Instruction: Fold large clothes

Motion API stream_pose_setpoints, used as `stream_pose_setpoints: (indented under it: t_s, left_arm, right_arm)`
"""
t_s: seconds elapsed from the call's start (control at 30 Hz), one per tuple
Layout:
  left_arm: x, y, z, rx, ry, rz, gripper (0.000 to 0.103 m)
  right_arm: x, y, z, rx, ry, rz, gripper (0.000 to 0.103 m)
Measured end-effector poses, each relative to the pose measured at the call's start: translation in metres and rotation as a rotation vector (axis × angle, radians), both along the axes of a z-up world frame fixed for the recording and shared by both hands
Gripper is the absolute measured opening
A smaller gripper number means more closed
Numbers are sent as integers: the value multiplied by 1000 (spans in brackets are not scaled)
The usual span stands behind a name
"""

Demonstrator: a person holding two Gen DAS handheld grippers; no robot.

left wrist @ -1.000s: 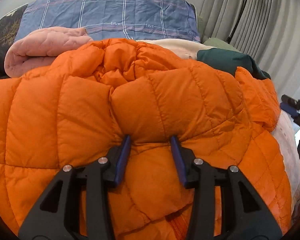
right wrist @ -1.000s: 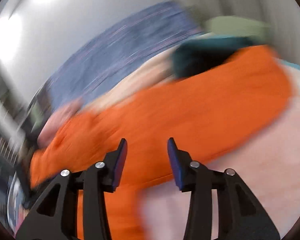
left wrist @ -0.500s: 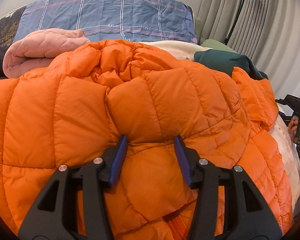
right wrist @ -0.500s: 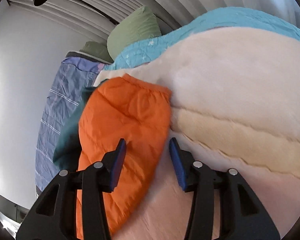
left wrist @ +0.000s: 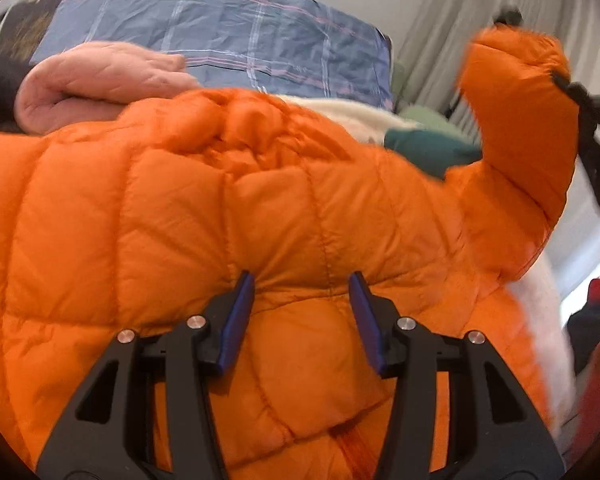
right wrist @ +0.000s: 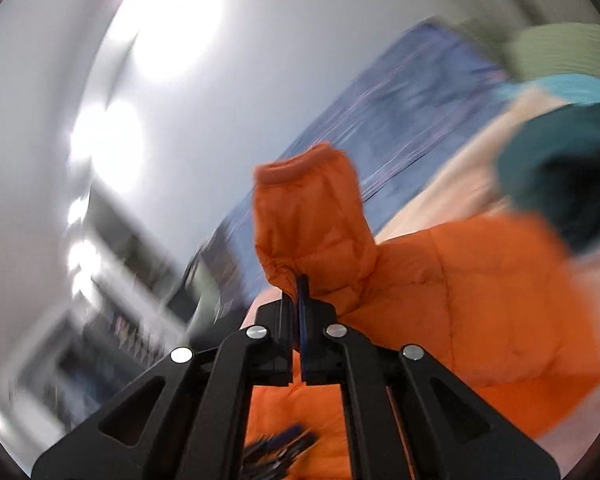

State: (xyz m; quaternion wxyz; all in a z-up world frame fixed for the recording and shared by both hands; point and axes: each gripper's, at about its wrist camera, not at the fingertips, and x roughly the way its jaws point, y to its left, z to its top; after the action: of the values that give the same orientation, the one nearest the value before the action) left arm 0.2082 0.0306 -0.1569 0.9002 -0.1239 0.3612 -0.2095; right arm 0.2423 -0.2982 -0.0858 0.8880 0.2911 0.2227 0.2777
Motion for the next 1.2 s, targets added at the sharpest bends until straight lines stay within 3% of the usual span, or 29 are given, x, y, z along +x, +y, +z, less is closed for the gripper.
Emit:
stream_pose_setpoints:
  t_s: [0.1,0.23,0.33,0.5,0.57,0.6,0.63,0.67,0.73,0.77,0.83,0.9,0.97,1.03,1.1,1.13,1.2]
  left_arm:
    - [-11,45,22,-114,-4,51,50]
    - [-29,94,45,-128,-53,115,55]
    - [-30,99,42,-133,-17,111,59]
    - [-18,76,27,-184,61,25,71]
    - [-10,65,24,-192,82,5,72]
    - [-5,59,23,-195,90,-8,67]
    - [-2,54,22,-190,94,-9,54]
    - [1,51,21,-182,99,-10,16]
    - [4,48,31,-179,89,-15,8]
    - [1,50,47,-164,29,-11,8]
    - [-10,62,78,-104,-80,12,8]
    - [-17,79,99,-78,-119,42,8]
    - [-23,101,108,-55,-123,71,9]
    - [-25,115,100,-10,-105,117,13]
    - [-23,128,75,33,-43,169,30]
    - [-21,133,62,59,-6,198,34]
    - [-19,145,33,110,59,239,40]
  right_arm:
    - [1,74,-37,-166,74,120,2]
    - [-1,129,-93,-295,219,253,6]
    - [-8,151,-115,-329,292,294,7]
    - [-18,162,-112,-401,265,301,7]
    - [-19,159,-114,-405,266,299,7]
    - [-12,154,-113,-409,267,298,7]
    - [-11,154,-112,-417,266,296,7]
    - [-15,153,-108,-436,259,290,8]
    - [-25,146,-94,-458,214,304,14]
    - [-30,140,-86,-444,190,311,19]
    - [-40,117,-61,-406,106,294,27]
    - [-41,95,-43,-395,59,229,30]
    - [-29,72,-37,-422,83,101,30]
    - [-8,59,-53,-501,167,-13,30]
    - [14,56,-86,-607,285,-69,27]
    - [21,51,-106,-626,340,-75,23]
    - [19,46,-116,-591,334,-77,21]
